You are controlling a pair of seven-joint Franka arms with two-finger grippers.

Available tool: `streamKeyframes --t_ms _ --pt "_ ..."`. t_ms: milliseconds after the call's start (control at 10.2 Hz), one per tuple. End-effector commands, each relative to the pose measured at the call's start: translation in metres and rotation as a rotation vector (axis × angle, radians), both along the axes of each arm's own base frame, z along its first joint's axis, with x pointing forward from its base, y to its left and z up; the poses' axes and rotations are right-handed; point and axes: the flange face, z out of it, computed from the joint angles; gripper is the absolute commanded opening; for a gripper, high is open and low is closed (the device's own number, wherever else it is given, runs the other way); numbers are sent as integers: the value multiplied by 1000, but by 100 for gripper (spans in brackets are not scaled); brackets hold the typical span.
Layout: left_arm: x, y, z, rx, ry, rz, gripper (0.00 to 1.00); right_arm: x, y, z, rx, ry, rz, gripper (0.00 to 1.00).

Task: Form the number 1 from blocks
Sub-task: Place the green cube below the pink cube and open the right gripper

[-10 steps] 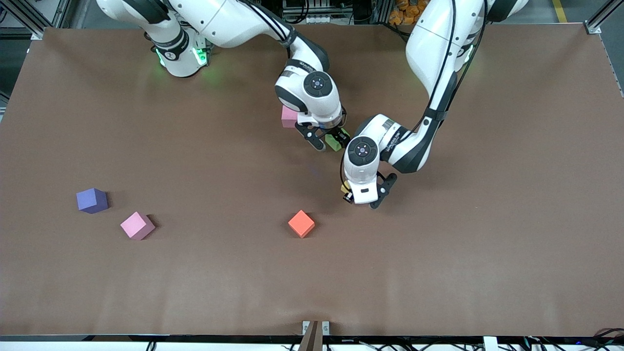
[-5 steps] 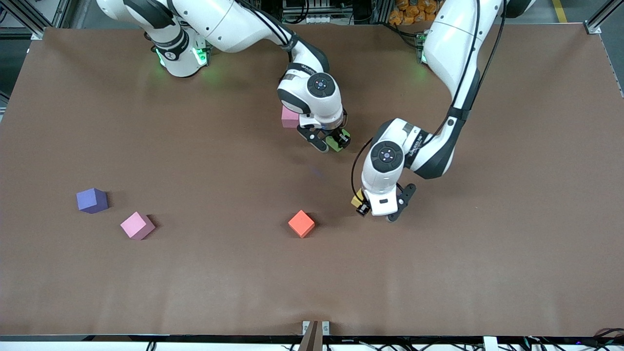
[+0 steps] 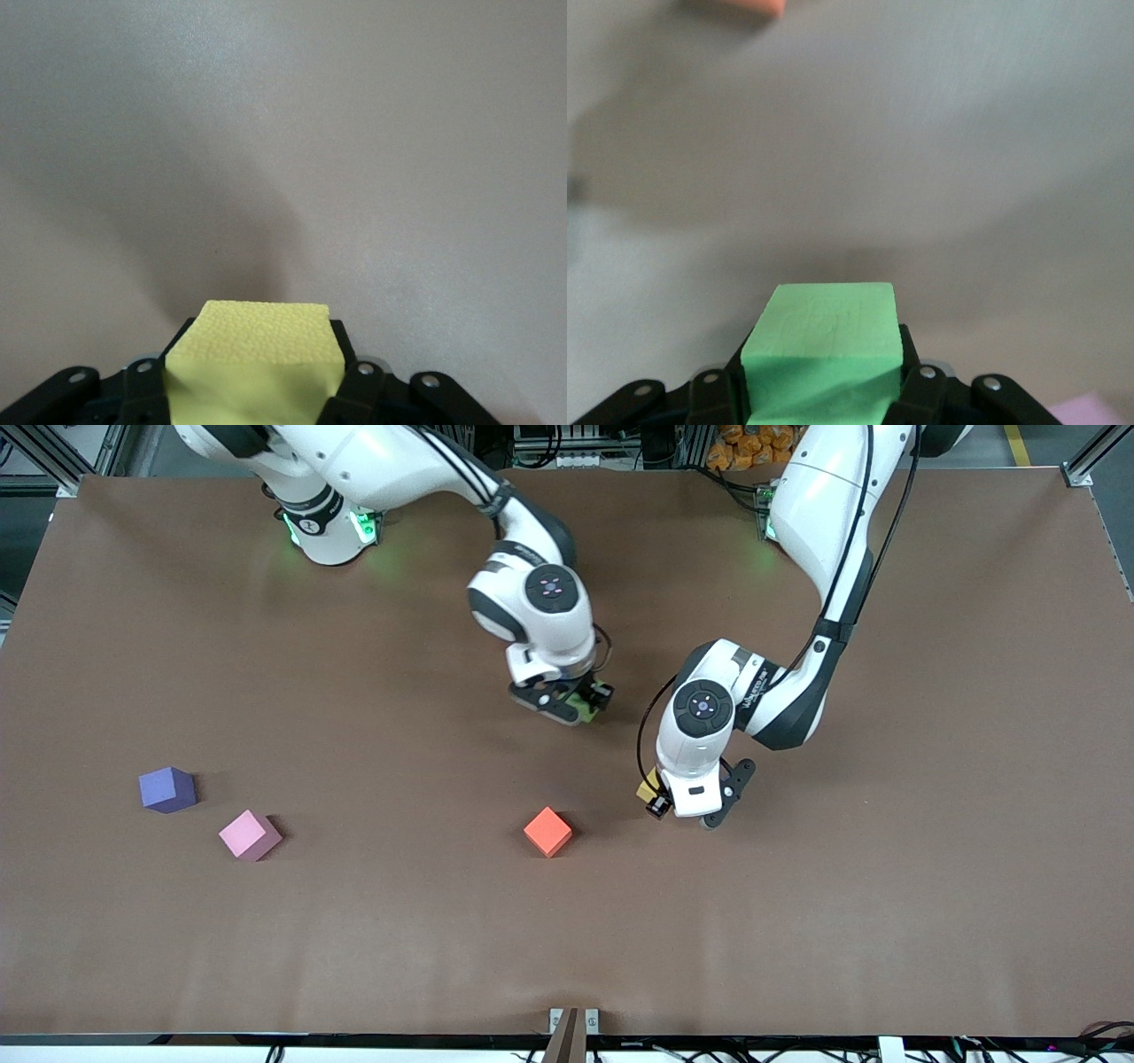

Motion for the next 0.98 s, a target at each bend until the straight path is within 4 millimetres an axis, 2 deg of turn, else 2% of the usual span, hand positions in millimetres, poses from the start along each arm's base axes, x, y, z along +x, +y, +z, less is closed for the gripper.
streamKeyframes --t_ms 0,294,588,882 --pt "-2 -4 7 -9 0 -5 0 1 -54 5 -51 -10 192 0" --pt "-6 -10 4 -8 5 -11 0 -25 -81 -20 -105 36 336 0" --pt "-8 -11 1 -6 9 -19 0 -48 -84 -42 -111 61 406 0" --pt "-10 -14 -1 -5 13 -28 0 -63 -78 -51 -82 47 414 0"
